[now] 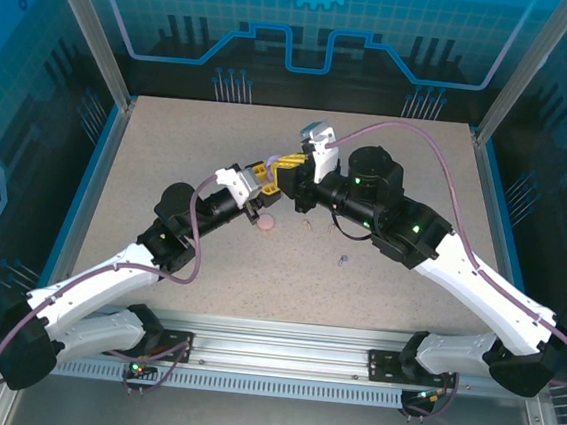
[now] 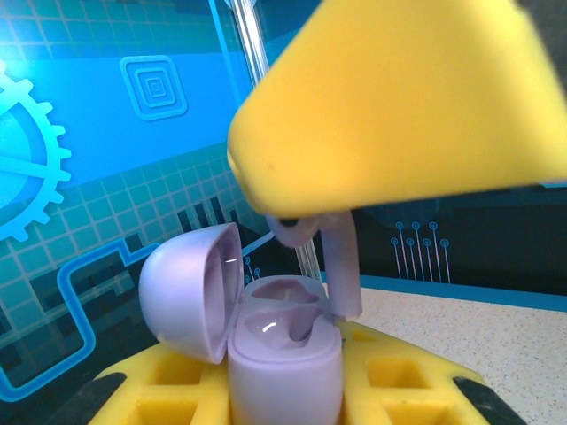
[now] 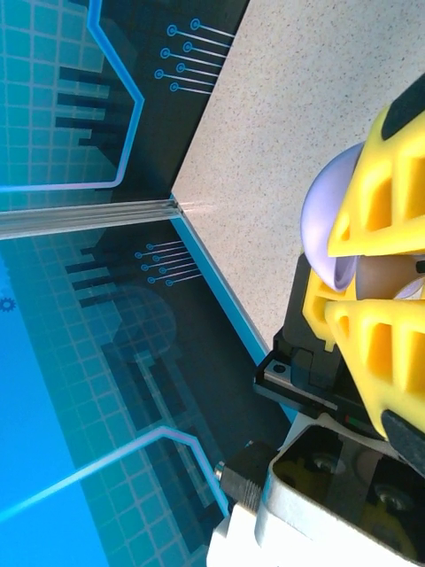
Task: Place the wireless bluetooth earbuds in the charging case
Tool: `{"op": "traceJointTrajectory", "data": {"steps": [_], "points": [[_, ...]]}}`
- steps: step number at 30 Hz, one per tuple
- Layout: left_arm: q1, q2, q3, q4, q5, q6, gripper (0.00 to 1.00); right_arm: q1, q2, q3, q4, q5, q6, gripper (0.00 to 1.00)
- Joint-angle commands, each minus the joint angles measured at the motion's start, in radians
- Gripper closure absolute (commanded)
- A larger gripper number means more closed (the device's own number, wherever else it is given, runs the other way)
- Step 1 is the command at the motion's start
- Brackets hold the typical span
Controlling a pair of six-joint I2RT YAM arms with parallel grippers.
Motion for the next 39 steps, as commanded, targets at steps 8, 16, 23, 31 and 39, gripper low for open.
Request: {"op": "traceJointTrajectory", "data": {"steps": [8,16,23,31,39], "points": [[-0.01,-0.023,0.04,0.001,0.012,0.019,1.0,-0.003,0.008,-0.026,0.028,0.03,0.006,0.87],[-0.01,-0.019,0.034,-0.002,0.014,0.018,1.0,-0.007,-0.029,-0.01,0.039,-0.006,0.028,0.87],[-0.01,-0.018,0.036,-0.002,0.016,0.02,1.0,-0.013,-0.056,-0.009,0.048,-0.003,0.032,0.87],[-0.015,-0.021,0.038,-0.005,0.017,0.017,1.0,-0.024,-0.02,-0.012,0.068,-0.006,0.041,0.87],[-0.02,-0.022,0.04,-0.009,0.018,0.023,1.0,-0.036,0.004,-0.009,0.076,-0.011,0.046,0.87]]}}
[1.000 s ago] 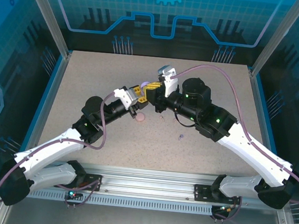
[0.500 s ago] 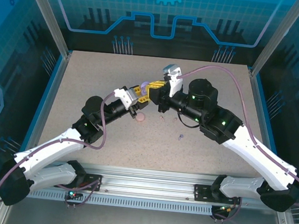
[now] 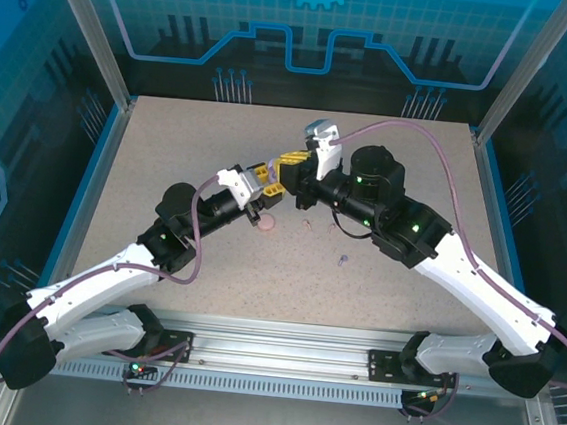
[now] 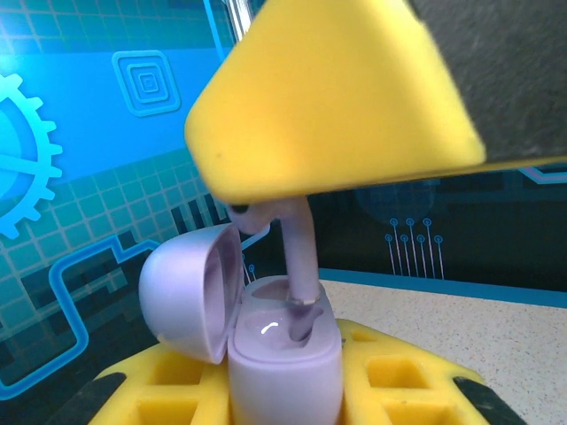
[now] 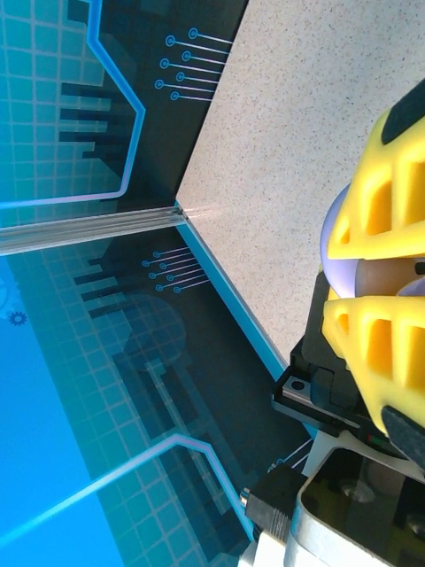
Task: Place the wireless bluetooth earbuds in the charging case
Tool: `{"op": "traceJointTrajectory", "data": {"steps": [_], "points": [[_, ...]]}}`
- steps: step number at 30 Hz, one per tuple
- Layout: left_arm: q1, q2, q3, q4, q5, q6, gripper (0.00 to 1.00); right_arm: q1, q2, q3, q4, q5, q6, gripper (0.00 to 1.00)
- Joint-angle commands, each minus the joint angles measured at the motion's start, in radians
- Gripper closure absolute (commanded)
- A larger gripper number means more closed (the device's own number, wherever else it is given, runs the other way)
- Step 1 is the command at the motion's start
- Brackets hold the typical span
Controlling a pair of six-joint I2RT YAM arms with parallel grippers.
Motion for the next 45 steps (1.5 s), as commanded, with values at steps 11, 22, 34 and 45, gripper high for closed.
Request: {"op": "traceJointTrajectory", "data": {"steps": [11,22,34,45], "points": [[-0.011,-0.027,0.038,0.006,0.004,0.031,1.0,-0.023,-0.011,-0.024,0.029,-0.022,0.023,0.89],[-0.011,-0.024,0.042,0.007,-0.006,0.031,1.0,-0.025,-0.024,-0.047,0.008,-0.045,0.026,0.89],[-0.011,-0.019,0.051,0.008,-0.006,0.028,1.0,-0.025,-0.019,-0.056,-0.009,-0.039,0.009,0.89],[-0.011,-0.015,0.045,0.003,-0.012,0.021,1.0,-0.02,0.036,0.01,-0.064,-0.089,0.0,0.77]]}}
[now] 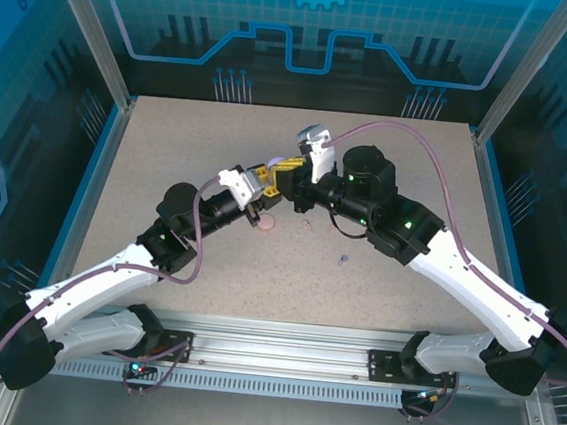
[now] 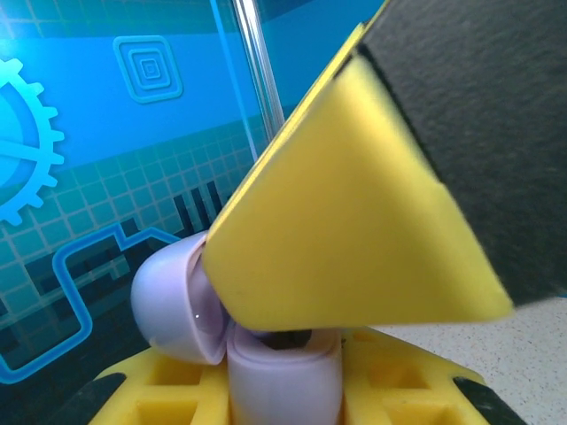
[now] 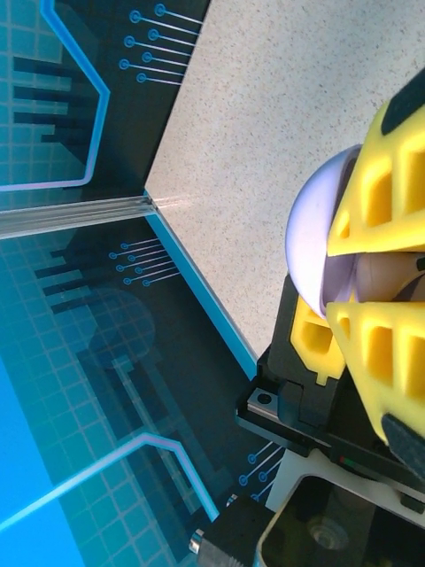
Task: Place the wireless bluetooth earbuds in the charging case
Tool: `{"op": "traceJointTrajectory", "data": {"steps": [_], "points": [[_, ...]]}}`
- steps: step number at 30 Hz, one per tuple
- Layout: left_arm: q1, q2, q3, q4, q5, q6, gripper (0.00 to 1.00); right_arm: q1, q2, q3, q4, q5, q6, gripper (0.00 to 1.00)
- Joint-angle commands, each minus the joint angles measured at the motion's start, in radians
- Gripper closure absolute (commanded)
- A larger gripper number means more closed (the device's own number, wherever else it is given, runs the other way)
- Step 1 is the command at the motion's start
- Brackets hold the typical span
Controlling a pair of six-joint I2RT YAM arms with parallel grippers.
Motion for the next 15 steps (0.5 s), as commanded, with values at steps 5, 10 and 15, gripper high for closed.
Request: {"op": "traceJointTrajectory", "data": {"steps": [5,10,15], "points": [[-0.007,-0.008,0.036,0.037,0.002,0.006,1.0,-0.01,-0.01,0.056,-0.06,0.007,0.03,0.48],[-0.005,0.003,0.02,0.065,-0.006,-0.02,1.0,-0.031,-0.056,0.086,-0.094,-0.004,0.079,0.33],[-0.006,0.003,0.002,0.087,-0.021,-0.031,1.0,-0.084,-0.153,0.063,-0.151,0.029,0.164,0.29]]}}
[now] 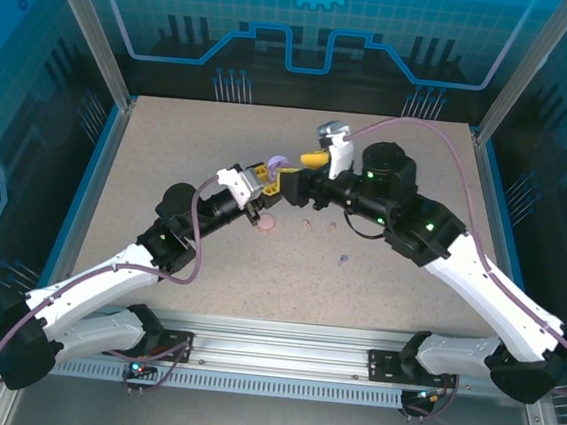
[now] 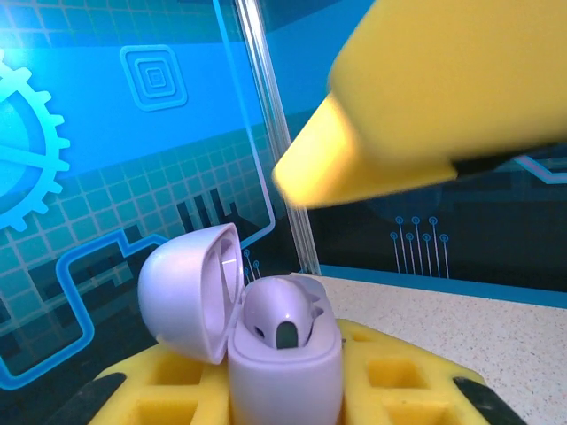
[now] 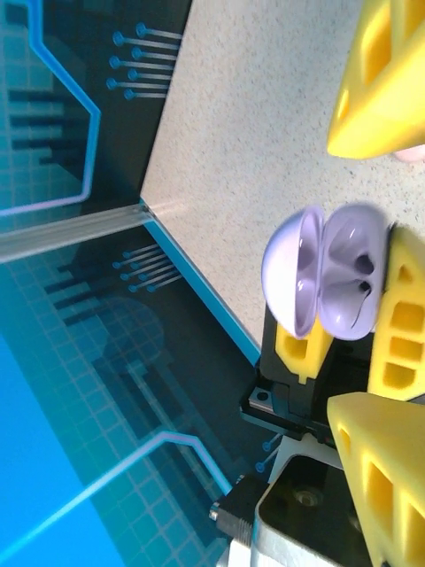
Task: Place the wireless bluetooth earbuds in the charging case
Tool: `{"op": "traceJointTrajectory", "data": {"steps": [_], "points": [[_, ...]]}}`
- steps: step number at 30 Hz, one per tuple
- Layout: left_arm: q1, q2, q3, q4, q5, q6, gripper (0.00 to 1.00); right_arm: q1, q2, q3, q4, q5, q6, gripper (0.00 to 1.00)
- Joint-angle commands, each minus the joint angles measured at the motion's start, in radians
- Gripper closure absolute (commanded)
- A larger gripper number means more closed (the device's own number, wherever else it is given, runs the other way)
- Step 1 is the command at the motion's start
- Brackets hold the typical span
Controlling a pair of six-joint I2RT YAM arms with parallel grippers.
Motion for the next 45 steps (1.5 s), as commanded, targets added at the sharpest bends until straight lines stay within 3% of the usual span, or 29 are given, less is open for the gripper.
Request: {"op": "traceJointTrajectory", "data": {"steps": [1,7,13,23,31,45], "points": [[-0.007,0.002,0.0,0.061,-0.015,-0.02,1.0,-0.04,-0.093,0.006,-0.054,0.052,0.091,0.28],[-0.007,-0.011,-0.018,0.061,-0.032,-0.019,1.0,-0.13,-0.158,-0.126,-0.209,0.199,0.237,0.25],[-0.006,-0.037,-0.044,0.062,-0.051,-0.023,1.0,-0.245,-0.069,-0.265,-0.401,0.275,0.428,0.26],[-0.007,-0.067,-0.058,0.048,-0.05,-0.03,1.0,-0.297,0.236,-0.378,-0.415,0.244,0.647,0.28],[-0.007,-0.083,-0.069,0.041,-0.044,-0.034,1.0,-0.321,0.413,-0.418,-0.332,0.136,0.767,0.32],[-0.007,-0.086,-0.062,0.03,-0.042,-0.014,1.0,-0.317,0.504,-0.414,-0.301,0.109,0.813,0.47]]}}
